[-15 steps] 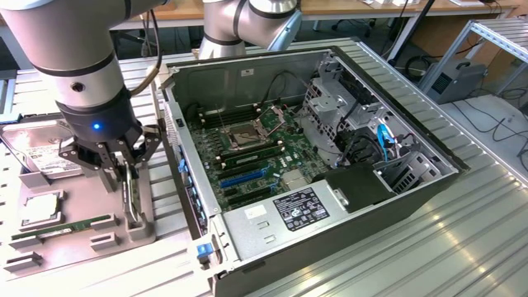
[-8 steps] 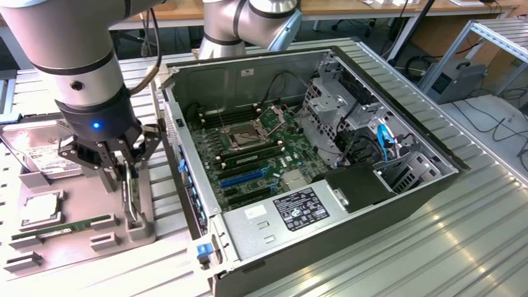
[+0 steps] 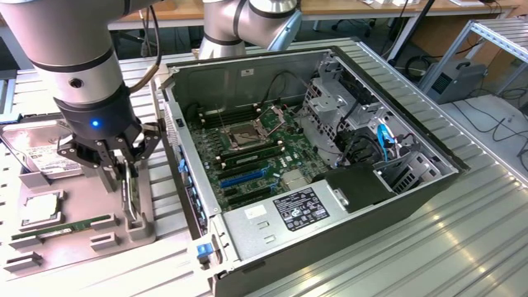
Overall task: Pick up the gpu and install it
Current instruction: 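Pick up the gpu and move the gpu toward the slot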
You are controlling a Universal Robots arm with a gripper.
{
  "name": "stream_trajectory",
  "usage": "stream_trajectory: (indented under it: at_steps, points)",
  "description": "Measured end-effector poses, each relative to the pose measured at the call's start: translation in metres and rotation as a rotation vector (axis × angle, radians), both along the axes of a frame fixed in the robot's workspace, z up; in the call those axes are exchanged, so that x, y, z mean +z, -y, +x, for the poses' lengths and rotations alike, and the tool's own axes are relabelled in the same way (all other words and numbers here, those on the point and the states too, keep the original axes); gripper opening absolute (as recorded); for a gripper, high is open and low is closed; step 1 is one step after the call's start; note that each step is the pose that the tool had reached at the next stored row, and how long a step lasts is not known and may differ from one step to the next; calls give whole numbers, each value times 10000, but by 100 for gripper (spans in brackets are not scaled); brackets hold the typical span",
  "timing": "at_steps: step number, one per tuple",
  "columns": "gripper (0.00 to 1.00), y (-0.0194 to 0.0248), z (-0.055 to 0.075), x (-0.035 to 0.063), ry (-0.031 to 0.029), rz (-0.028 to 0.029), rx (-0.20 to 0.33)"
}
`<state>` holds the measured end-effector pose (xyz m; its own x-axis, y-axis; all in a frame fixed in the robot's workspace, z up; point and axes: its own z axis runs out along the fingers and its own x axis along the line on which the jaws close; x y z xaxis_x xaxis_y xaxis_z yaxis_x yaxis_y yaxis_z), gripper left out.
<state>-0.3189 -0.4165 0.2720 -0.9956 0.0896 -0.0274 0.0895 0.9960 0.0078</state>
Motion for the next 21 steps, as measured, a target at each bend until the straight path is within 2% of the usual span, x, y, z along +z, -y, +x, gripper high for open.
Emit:
stream_trajectory:
  at_steps: [21]
  points:
    - [27, 0, 1, 68, 0, -1, 1]
